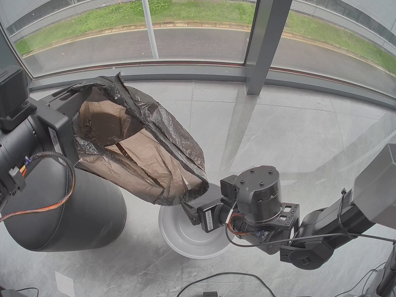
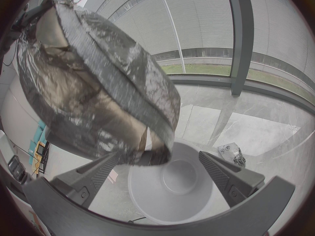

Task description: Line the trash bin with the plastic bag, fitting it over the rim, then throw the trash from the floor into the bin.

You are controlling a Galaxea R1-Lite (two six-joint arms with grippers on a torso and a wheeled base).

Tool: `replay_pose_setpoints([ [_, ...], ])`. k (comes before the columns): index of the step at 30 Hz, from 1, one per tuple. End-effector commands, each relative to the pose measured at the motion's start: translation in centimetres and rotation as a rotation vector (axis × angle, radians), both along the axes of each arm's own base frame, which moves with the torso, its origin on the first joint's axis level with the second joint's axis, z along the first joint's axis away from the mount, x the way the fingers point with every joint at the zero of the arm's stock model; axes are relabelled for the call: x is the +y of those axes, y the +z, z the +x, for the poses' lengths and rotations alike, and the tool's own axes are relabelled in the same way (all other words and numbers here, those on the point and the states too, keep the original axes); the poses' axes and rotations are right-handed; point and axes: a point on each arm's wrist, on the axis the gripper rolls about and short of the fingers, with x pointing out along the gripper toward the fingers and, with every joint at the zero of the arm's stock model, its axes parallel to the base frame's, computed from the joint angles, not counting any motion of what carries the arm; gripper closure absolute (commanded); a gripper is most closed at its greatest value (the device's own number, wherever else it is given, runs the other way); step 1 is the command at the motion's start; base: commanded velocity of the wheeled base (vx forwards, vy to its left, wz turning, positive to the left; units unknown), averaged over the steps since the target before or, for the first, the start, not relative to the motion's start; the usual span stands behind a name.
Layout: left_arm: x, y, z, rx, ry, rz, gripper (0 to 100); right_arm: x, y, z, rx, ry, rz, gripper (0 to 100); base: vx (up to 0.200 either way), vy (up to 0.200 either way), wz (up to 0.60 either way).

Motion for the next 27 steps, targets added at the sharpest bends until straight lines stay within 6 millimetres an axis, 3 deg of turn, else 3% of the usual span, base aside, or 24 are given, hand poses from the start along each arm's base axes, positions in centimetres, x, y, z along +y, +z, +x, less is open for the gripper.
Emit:
replay_pose_setpoints([
  [1,0.5,0.3,-0.7,-0.013,-0.012,-0.016,100,1.0,-1.1,0.9,0.0,0.0,-0.023,0,0.0,0.0,0.0],
  [6,0.6,0.1,-1.0,-0.013,-0.027,-0.014,100,1.1,-0.5,2.0,-0.032,-0.016,-0.019,0,0.0,0.0,0.0],
  [12,0.9,-0.4,-1.4,-0.006,-0.038,-0.008,100,1.0,0.6,1.9,-0.071,-0.015,0.012,0,0.0,0.0,0.0],
  [27,1.1,0.1,-2.4,-0.024,-0.085,-0.031,100,2.1,0.6,1.1,-0.121,-0.009,0.041,0,0.0,0.0,0.0],
])
